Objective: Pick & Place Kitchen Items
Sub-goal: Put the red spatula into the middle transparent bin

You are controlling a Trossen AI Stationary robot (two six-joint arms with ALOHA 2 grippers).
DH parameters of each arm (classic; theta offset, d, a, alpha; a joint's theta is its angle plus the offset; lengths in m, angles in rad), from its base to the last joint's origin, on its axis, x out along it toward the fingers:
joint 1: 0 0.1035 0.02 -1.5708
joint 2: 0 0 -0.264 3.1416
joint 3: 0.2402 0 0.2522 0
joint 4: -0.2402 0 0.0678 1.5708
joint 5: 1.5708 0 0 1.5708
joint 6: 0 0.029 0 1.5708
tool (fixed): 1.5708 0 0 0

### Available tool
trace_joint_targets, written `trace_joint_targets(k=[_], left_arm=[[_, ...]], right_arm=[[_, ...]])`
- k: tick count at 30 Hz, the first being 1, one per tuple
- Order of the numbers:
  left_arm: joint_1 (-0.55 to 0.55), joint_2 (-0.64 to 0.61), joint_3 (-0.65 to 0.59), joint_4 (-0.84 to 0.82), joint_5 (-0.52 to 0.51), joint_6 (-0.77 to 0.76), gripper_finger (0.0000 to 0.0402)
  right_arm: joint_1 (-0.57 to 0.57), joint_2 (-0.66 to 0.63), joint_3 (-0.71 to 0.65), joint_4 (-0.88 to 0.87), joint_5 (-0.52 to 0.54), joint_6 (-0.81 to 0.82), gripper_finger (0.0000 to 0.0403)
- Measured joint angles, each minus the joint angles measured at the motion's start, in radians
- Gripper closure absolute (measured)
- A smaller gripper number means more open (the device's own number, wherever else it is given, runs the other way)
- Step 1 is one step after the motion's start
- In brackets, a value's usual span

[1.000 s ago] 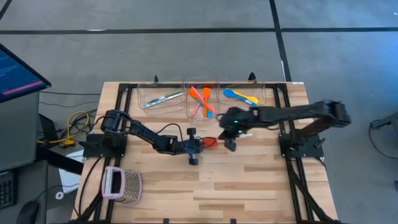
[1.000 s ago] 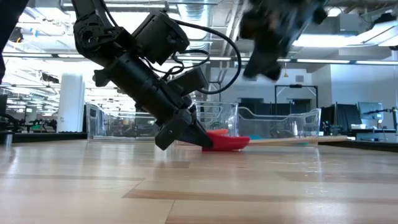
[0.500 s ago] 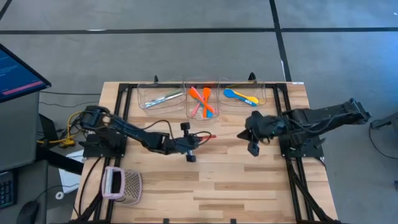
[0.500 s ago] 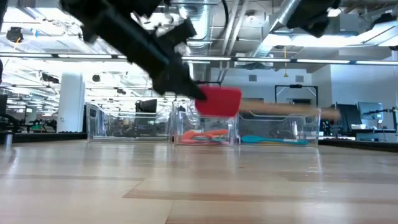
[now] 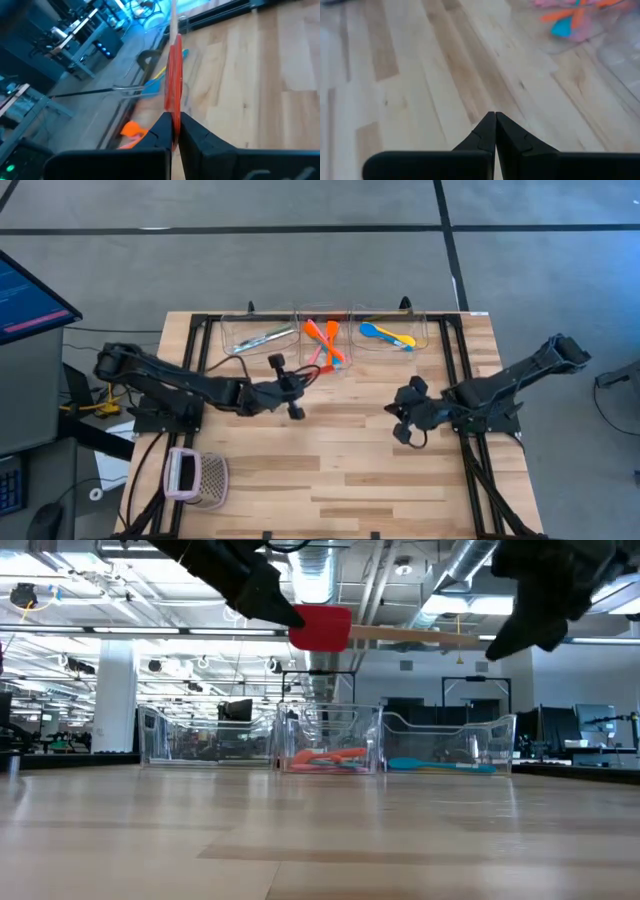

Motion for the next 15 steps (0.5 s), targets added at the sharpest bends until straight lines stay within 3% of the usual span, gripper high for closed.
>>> trace_joint_targets(k=[5,15], left_arm=[[0.002,-0.022,0.0,-0.059,-0.002,-0.002,0.0401],[0.002,-0.022,0.0,-0.148,0.007,-0.079,0.0401]], right_arm=[[0.031,0.001,-0.086,0.112,0.124,-0.014,0.0399],[-0.017,0.001,-0.08,0.194,0.117,-0.316,0.0393]])
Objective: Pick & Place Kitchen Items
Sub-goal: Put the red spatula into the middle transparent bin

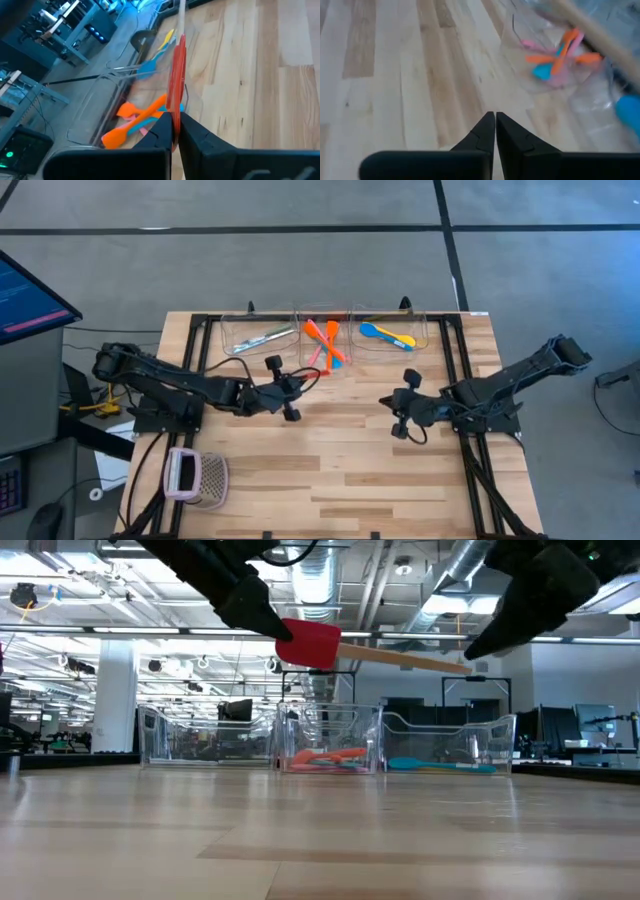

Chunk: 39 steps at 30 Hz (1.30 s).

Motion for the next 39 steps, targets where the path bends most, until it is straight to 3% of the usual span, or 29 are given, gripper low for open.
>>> trace_joint_targets(k=[5,10,16,20,26,31,39], left_arm=[[0.0,0.0,0.0,-0.004,0.04,-0.004,0.0401],[0.0,0.0,0.0,-0.004,0.043,-0.004,0.0401],[0.0,0.0,0.0,-0.004,0.043,-0.004,0.0401],[0.0,0.0,0.0,-0.005,0.043,-0.004,0.0401],[0.0,0.0,0.0,-0.006,0.043,-0.004,0.0401],[0.0,0.0,0.0,-0.006,0.043,-0.004,0.0401],[0.0,0.0,0.0,-0.006,0.043,-0.004,0.0401]], right_arm=[[-0.039,0.001,0.06,0.004,0.026,-0.167,0.036],[-0.091,0.023,0.114,0.069,0.025,-0.362,0.0293],[-0.166,0.143,0.166,0.072,0.023,-0.509,0.0198],[-0.212,0.232,0.208,0.067,0.025,-0.557,0.0163],[-0.259,0.306,0.28,0.065,0.047,-0.66,0.0174],[-0.311,0.35,0.307,0.027,-0.06,-0.673,0.0197],[-0.357,0.398,0.308,0.021,-0.059,-0.676,0.0237]])
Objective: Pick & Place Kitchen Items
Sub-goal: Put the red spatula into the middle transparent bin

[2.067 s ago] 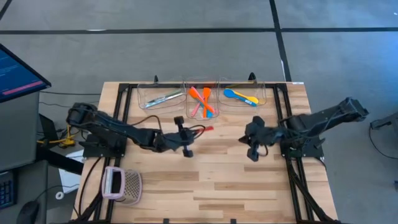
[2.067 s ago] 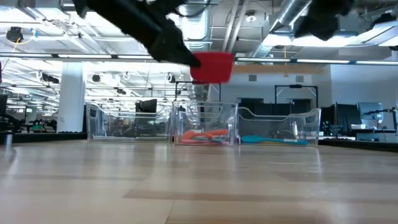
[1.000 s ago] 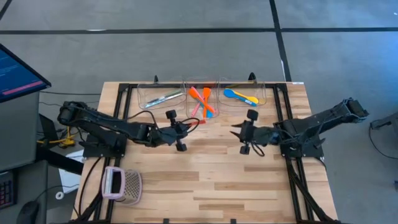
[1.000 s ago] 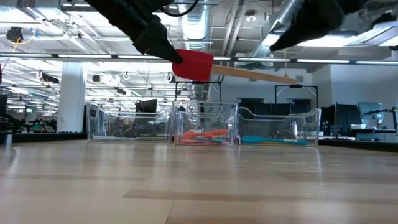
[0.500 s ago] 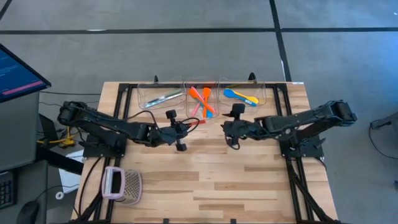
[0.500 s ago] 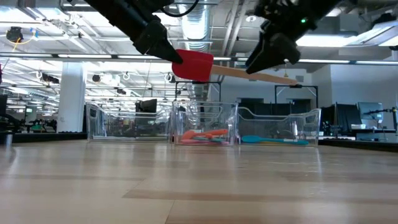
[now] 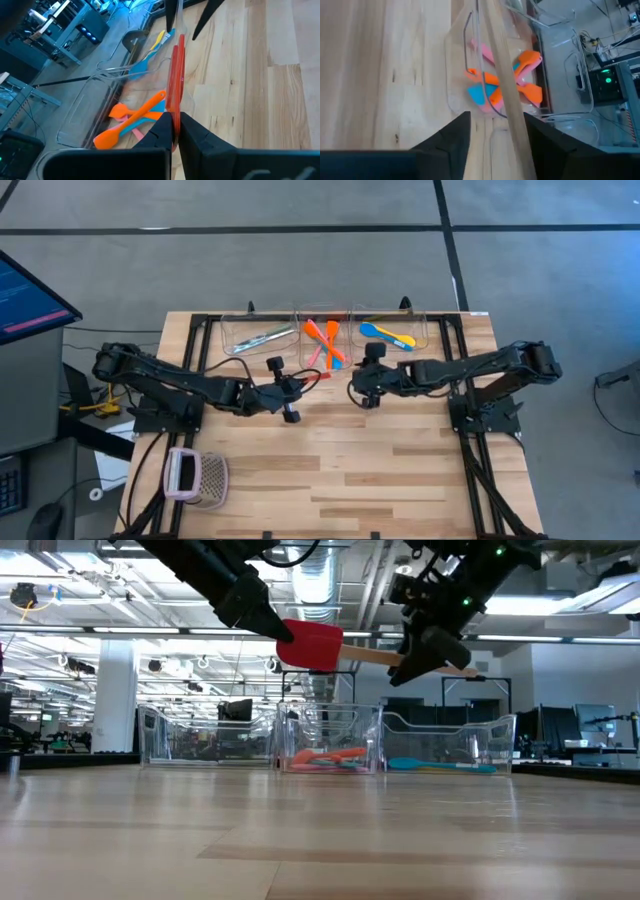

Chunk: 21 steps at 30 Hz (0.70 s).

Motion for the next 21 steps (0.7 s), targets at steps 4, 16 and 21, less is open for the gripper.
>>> trace_joint_targets(k=[4,16,21], left_arm=[[0.0,0.0,0.0,0.0,0.0,0.0,0.0401],[0.005,0.0,0.003,0.0,-0.016,-0.024,0.0401],[0.009,0.0,0.003,-0.003,-0.007,-0.024,0.0401]], right_arm=[[-0.004,-0.009,0.0,-0.003,0.004,-0.003,0.0282],[0.001,-0.065,0.0,-0.04,-0.011,-0.014,0.0389],[0.0,-0.066,0.0,-0.044,-0.029,-0.007,0.0392]])
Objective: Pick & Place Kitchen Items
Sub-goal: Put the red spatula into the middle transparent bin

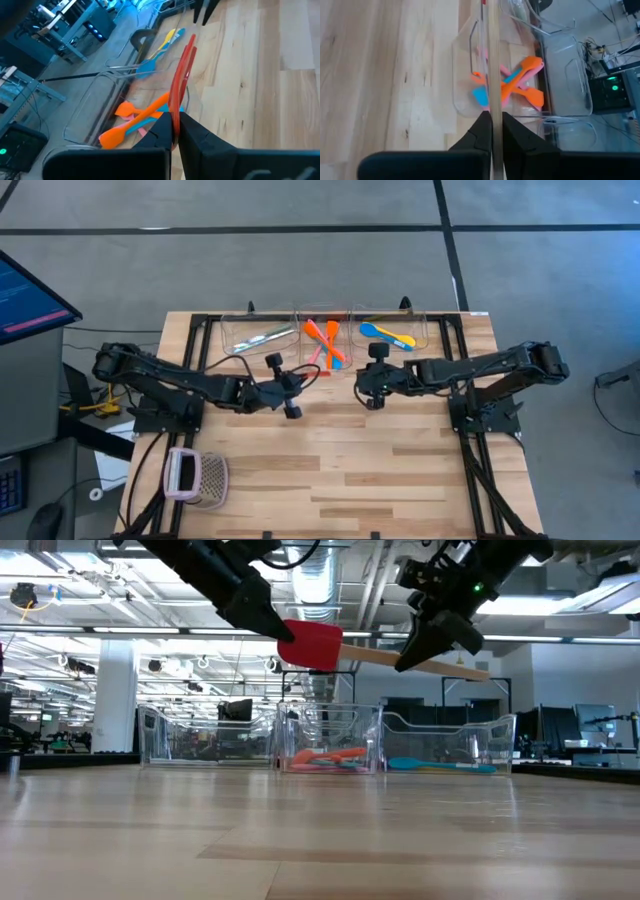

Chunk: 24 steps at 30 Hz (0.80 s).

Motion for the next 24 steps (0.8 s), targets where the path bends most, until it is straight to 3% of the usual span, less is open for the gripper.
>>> trace_joint_targets(k=[7,15,19,24], left_arm=[[0.008,0.0,-0.002,0.071,-0.022,0.015,0.0386],[0.032,-0.037,-0.002,0.13,-0.003,0.034,0.0313],[0.032,-0.108,-0.003,0.125,-0.01,0.052,0.0289],[0.024,-0.237,-0.002,0.123,-0.011,0.078,0.0294]], right_arm=[[-0.001,-0.002,0.0,-0.002,0.001,0.029,0.0392],[-0.002,-0.002,0.0,0.0,-0.02,0.042,0.0392],[-0.002,-0.002,0.0,-0.021,-0.039,0.07,0.0392],[-0.002,-0.002,0.0,-0.005,-0.045,0.139,0.0392]])
